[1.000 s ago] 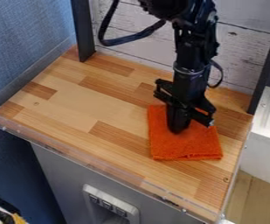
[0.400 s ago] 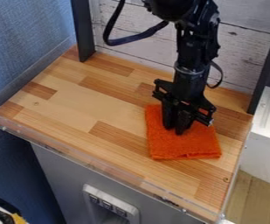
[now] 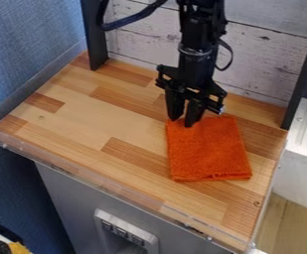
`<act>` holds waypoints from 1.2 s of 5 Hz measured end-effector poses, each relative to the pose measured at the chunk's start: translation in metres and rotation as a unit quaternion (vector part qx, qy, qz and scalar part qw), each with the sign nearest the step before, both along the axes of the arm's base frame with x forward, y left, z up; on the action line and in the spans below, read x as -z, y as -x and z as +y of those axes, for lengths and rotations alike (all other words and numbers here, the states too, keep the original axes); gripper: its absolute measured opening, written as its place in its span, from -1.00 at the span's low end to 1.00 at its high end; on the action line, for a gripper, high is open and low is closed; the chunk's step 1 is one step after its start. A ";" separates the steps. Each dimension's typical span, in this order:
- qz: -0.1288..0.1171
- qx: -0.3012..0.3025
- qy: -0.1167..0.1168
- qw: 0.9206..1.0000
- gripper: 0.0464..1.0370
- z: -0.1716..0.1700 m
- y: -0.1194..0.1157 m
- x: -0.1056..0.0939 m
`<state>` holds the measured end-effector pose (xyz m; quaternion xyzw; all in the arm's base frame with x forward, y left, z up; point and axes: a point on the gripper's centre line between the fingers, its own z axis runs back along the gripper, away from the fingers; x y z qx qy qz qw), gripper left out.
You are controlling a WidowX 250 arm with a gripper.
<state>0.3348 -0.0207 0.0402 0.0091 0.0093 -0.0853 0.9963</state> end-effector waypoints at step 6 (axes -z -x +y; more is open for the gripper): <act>-0.011 0.032 0.023 0.999 -0.98 -0.013 -0.004 0.016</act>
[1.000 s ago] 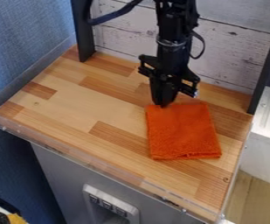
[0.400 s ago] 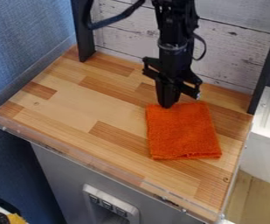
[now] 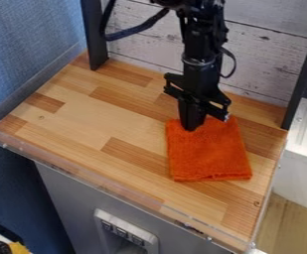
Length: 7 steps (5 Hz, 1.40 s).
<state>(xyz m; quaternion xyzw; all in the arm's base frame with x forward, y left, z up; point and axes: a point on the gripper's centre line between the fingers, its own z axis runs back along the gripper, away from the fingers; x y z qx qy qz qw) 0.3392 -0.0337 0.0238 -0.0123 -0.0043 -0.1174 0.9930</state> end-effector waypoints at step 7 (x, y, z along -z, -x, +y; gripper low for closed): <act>0.014 -0.023 -0.020 0.999 -0.77 -0.003 0.006 -0.010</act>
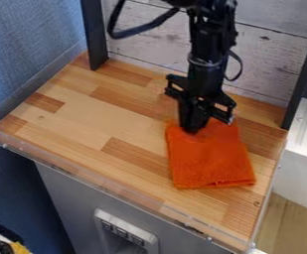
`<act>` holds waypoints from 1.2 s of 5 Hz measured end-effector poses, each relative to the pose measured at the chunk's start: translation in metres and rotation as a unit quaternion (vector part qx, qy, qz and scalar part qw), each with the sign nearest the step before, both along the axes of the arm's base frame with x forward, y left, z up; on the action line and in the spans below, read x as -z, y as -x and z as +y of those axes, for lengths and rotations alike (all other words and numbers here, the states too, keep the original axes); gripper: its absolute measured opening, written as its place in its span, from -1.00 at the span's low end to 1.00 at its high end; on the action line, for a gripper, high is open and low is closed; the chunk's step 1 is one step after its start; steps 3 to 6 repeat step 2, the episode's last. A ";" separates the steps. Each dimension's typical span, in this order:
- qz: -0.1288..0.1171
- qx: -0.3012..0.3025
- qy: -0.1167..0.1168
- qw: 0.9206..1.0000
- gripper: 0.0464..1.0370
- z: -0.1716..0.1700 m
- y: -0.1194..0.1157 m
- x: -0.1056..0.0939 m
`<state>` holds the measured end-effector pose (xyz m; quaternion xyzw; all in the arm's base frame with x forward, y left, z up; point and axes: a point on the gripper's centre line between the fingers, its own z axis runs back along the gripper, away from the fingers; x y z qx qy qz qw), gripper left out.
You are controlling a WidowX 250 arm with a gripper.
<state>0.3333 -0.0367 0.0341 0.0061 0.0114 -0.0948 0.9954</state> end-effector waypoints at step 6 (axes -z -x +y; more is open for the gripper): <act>-0.010 0.008 0.003 1.000 -0.97 0.000 0.002 0.003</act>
